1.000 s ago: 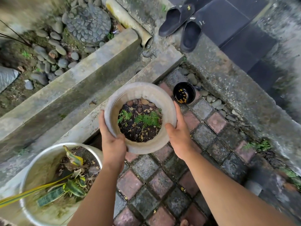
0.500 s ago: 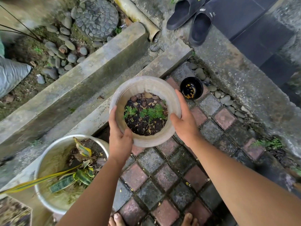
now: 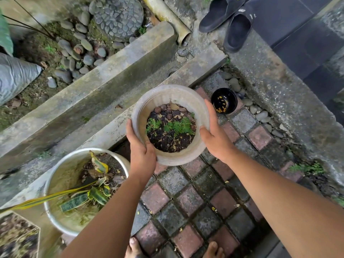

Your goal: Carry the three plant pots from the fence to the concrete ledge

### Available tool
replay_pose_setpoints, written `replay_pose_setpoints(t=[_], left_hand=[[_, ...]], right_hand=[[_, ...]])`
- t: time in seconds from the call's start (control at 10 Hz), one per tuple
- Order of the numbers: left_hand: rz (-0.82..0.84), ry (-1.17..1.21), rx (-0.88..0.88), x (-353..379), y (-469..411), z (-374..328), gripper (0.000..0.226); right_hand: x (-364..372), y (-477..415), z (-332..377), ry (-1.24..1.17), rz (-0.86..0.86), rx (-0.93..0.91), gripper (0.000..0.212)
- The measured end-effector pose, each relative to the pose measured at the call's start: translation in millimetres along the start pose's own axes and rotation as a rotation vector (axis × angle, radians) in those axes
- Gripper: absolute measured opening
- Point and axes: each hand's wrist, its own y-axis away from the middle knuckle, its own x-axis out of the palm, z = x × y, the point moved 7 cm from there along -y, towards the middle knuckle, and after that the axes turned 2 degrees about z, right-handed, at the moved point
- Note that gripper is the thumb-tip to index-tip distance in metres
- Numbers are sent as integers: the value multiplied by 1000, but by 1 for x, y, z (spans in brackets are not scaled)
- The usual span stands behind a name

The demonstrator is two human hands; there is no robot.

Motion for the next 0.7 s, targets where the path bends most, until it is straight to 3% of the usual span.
replay_pose_setpoints(t=[0.2, 0.4, 0.5, 0.7], left_hand=[[38, -117, 9, -3, -1, -5, 88], [99, -315, -130, -24, 20, -39, 87], [52, -256, -56, -56, 51, -92, 77], [97, -202, 0, -120, 119, -197, 60]], right_hand=[[1, -1, 2, 15, 54, 9, 83], [-22, 21, 38, 69, -103, 46, 74], [-44, 50, 88, 161, -143, 17, 71], [-92, 123, 207, 289, -61, -75, 60]])
